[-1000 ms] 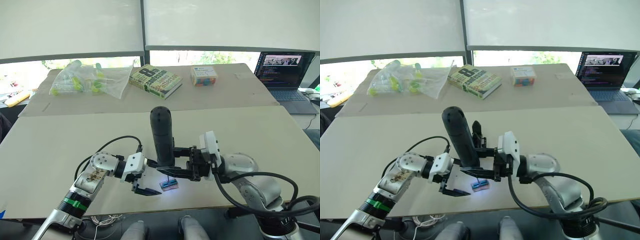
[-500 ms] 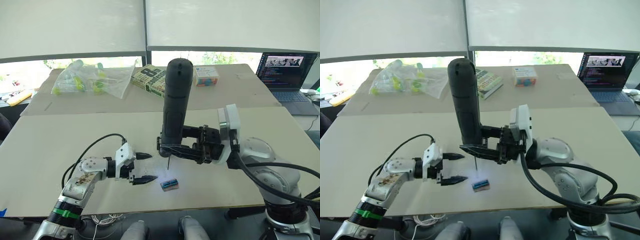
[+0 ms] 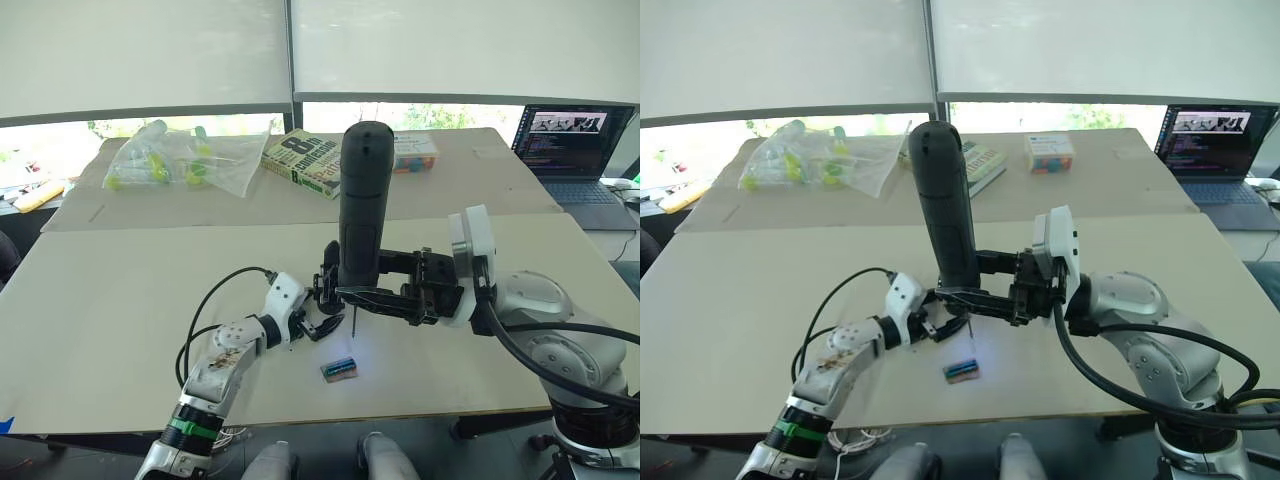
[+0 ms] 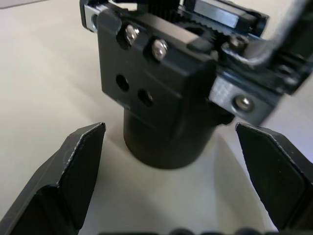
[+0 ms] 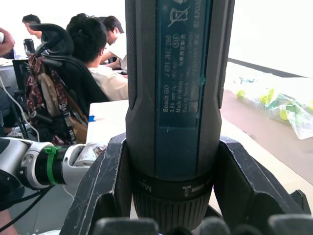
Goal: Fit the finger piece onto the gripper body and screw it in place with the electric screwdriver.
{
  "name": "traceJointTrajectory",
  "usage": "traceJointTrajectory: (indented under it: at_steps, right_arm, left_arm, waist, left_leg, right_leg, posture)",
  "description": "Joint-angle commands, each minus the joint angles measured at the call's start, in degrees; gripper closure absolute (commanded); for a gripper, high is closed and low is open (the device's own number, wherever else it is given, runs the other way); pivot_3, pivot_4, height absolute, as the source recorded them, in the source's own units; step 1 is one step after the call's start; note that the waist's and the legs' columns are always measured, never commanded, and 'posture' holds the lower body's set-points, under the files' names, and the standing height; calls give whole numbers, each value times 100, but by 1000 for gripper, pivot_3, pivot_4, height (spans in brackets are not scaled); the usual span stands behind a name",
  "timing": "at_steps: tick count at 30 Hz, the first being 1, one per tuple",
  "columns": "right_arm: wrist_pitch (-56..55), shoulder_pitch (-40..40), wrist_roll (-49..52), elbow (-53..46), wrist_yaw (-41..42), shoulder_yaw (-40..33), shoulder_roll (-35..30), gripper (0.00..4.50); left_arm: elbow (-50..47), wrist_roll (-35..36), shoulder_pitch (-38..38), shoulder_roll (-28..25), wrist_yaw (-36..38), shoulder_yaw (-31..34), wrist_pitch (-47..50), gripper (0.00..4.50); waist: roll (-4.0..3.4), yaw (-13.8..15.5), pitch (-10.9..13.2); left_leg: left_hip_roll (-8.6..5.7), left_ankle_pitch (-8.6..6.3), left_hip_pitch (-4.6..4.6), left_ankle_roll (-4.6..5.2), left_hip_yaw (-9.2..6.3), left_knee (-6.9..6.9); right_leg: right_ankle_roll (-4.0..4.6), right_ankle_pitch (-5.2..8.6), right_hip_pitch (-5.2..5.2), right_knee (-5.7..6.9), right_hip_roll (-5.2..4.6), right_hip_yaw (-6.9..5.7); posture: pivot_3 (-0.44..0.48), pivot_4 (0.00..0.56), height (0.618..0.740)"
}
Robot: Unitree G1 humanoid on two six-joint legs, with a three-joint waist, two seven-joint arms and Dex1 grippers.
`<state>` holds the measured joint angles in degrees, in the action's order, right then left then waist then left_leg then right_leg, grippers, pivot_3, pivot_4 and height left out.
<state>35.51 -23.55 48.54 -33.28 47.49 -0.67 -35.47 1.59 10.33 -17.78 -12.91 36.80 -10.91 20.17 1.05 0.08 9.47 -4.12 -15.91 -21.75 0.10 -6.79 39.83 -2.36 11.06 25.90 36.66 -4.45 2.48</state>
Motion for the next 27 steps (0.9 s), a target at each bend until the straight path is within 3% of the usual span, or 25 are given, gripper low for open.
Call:
traceJointTrajectory:
  at_steps: [1, 3, 12, 17, 21, 22, 27]
  right_arm:
    - [-89, -25, 110, -257, -18, -131, 0, 2590]
    - [-92, -18, 100, -270, -29, -121, 2, 2590]
    - [-6, 85, 234, -434, -58, -227, -162, 2590]
    - [35, 88, 233, -507, -166, -249, -206, 2590]
    - [63, 66, 210, -539, -245, -251, -209, 2590]
    - [62, 61, 205, -541, -257, -243, -205, 2590]
    - [8, 40, 146, -510, -276, -192, -169, 2590]
  left_arm:
    - [379, -48, -187, 16, 319, -129, -580, 1297]
    - [825, -74, -416, -68, 602, -136, -839, 2208]
    - [4232, -150, -2542, -146, 3162, -201, -3387, 2217]
    - [5600, -396, -3278, 26, 3569, -137, -3618, 2217]
    - [6038, -516, -3350, 0, 3596, -60, -3612, 247]
    - [5957, -468, -3274, -24, 3596, 13, -3555, 0]
    - [4799, -237, -2619, -58, 3281, 286, -3132, 0]
  waist:
    - [0, 8, 0]
    - [0, 21, 0]
    - [5, 45, 4]
    - [7, 18, 5]
    - [7, -14, 6]
    - [7, -17, 6]
    - [7, -61, 6]
  left_leg:
    - [0, 0, 0, 0, 4, 0]
    - [0, 0, 0, 0, 9, 0]
    - [3, 0, 44, 4, 41, -4]
    - [-4, -15, 28, 29, 41, 0]
    - [-2, -18, 20, 33, 39, -1]
    - [-2, -18, 21, 33, 39, -1]
    - [2, -18, 33, 33, 35, -2]
  right_leg:
    - [0, 0, 0, -1, -1, 0]
    - [0, 0, 0, -2, -1, 0]
    - [-1, -4, -79, -67, 7, -29]
    - [-19, -9, -72, -82, -3, -20]
    - [-21, -7, -63, -82, -2, -18]
    - [-22, -7, -64, -82, -2, -18]
    - [-23, -7, -68, -68, 0, -13]
  posture:
    - [0, 150, 740]
    - [0, 150, 740]
    - [0, 150, 740]
    - [0, 150, 740]
    - [0, 150, 740]
    - [0, 150, 740]
    - [0, 150, 740]
